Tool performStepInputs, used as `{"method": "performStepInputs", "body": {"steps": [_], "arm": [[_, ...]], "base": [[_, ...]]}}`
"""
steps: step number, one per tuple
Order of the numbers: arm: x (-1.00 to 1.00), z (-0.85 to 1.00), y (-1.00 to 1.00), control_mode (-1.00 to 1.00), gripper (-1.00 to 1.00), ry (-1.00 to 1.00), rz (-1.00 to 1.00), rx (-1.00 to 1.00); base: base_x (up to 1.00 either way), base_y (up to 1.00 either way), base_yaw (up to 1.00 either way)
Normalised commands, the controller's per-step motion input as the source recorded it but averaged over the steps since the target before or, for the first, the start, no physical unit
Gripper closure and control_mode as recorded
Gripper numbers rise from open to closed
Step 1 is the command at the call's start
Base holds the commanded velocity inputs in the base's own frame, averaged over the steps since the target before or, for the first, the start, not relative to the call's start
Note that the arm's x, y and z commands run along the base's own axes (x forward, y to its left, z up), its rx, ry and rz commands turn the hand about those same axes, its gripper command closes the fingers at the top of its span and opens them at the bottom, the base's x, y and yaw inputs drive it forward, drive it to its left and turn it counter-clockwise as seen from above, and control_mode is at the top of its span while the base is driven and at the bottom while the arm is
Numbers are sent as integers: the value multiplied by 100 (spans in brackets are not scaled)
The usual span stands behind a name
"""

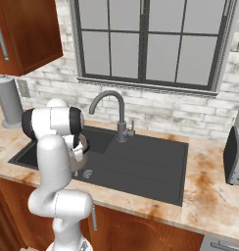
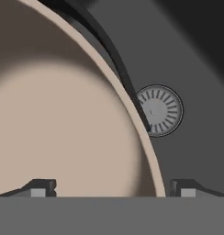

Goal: Pick the pot and strainer and place them in the sink. Then turn on the water.

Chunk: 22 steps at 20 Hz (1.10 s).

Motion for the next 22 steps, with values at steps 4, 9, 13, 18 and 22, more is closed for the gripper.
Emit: {"method": "performStepInputs", "body": {"steps": [4, 9, 13, 18, 22], "arm": [[0, 18, 0, -100, -100, 0, 0, 0], [0, 25, -1, -100, -100, 0, 0, 0], [-4, 40, -11, -100, -100, 0, 0, 0], [-16, 60, -5, -100, -100, 0, 0, 0], [-32, 67, 0, -100, -100, 0, 0, 1]], "base": [[0, 0, 0], [0, 0, 0], [0, 0, 0], [0, 0, 0], [0, 0, 0]]}}
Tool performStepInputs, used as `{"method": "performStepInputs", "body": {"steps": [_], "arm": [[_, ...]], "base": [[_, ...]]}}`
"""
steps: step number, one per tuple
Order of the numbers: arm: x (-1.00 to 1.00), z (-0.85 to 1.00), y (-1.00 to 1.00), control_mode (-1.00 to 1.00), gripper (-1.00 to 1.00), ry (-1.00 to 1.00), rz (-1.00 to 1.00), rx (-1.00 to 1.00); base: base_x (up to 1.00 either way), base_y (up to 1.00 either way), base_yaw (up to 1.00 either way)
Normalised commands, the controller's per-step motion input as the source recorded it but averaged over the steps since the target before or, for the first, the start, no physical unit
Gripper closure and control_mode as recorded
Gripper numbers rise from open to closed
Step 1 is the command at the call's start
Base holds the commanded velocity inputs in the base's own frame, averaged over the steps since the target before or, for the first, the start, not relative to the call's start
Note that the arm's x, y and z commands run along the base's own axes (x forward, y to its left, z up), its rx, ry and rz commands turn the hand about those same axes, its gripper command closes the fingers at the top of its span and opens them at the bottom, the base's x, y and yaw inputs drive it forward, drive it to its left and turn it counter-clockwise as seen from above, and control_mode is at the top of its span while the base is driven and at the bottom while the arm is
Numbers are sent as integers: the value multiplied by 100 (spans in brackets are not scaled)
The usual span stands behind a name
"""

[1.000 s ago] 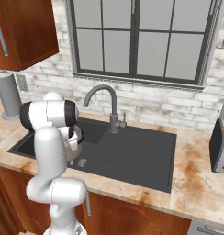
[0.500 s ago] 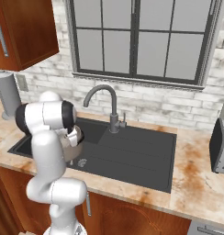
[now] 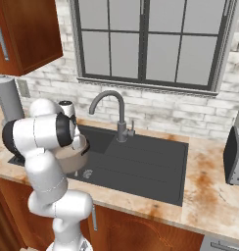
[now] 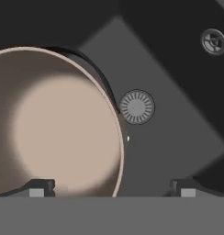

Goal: Pick the pot and strainer and place them in the sink. Then turn on the water.

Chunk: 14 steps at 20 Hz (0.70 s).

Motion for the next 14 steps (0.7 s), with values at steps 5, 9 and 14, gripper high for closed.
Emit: {"method": "performStepInputs", "body": {"steps": [5, 9, 14], "arm": [[-52, 71, 0, -100, -100, 0, 0, 1], [-64, 88, 0, -100, -100, 0, 0, 0], [-88, 68, 0, -100, -100, 0, 0, 0]], "base": [[0, 0, 0], [0, 0, 0], [0, 0, 0]]}}
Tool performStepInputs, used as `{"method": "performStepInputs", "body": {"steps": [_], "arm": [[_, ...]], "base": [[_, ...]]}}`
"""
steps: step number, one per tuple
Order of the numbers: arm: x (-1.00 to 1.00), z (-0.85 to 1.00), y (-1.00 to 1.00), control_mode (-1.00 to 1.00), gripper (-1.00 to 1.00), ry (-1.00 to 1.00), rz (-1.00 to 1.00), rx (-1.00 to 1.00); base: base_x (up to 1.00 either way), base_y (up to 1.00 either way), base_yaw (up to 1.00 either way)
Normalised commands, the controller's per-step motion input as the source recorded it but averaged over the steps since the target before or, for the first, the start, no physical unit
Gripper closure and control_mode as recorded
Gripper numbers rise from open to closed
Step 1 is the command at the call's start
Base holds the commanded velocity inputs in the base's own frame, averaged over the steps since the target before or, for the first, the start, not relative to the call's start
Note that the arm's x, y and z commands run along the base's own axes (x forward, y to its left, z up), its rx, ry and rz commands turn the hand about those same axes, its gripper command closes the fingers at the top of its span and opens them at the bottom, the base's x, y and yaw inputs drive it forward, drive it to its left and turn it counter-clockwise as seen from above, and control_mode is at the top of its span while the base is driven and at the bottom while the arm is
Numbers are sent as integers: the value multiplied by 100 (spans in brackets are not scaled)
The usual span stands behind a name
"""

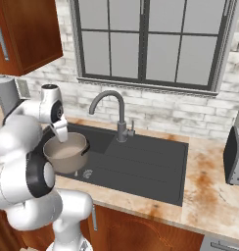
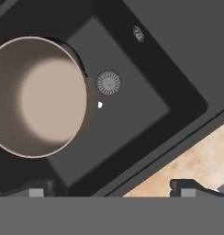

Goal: Pick the pot and strainer and place them in the sink. Then turn on the water.

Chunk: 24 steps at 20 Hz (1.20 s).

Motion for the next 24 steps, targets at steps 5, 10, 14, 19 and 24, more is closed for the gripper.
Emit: {"method": "performStepInputs", "body": {"steps": [5, 10, 14, 19, 24], "arm": [[-100, 64, -6, -100, -100, 0, 0, 1], [-97, 67, -26, -100, -100, 0, 0, 5], [-76, 93, -24, -100, -100, 0, 0, 4], [-70, 74, -17, -100, -100, 0, 0, 1], [-75, 54, -25, -100, -100, 0, 0, 1]], "base": [[0, 0, 0], [0, 0, 0], [0, 0, 0], [0, 0, 0], [0, 0, 0]]}}
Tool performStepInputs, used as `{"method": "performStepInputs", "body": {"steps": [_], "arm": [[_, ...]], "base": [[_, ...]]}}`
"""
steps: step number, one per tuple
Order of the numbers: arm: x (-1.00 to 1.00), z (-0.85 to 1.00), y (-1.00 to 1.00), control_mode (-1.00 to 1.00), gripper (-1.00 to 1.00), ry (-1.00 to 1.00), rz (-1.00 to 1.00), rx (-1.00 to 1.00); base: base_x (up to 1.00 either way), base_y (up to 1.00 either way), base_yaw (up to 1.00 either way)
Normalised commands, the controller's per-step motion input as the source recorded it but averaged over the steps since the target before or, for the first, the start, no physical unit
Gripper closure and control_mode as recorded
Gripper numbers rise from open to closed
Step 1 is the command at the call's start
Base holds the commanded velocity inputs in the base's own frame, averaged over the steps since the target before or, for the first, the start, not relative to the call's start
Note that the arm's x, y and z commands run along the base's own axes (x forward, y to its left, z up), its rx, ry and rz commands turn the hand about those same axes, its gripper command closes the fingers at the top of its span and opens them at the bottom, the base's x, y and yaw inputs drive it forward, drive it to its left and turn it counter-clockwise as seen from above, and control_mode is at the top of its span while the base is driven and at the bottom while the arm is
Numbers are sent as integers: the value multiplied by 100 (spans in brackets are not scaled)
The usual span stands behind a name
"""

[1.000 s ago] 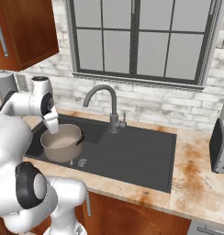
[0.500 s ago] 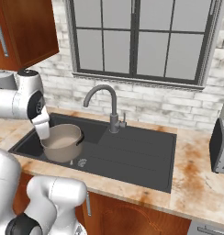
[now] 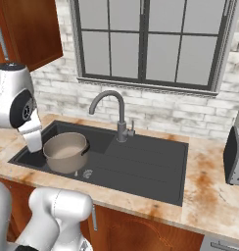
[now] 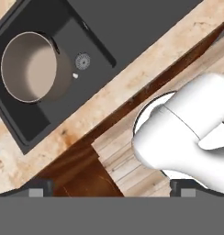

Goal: Pick the pot and strainer and place them in the sink. Then turn on the water.

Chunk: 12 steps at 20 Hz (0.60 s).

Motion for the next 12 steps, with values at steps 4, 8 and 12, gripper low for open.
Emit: {"method": "performStepInputs", "body": {"steps": [4, 8, 12], "arm": [[-86, 48, -26, -100, -100, 0, 0, 3], [-92, 32, -18, -100, -100, 0, 0, 3], [0, 0, 0, 100, -100, 0, 0, 0]], "base": [[0, 0, 0], [0, 0, 0], [-100, -20, 0]]}}
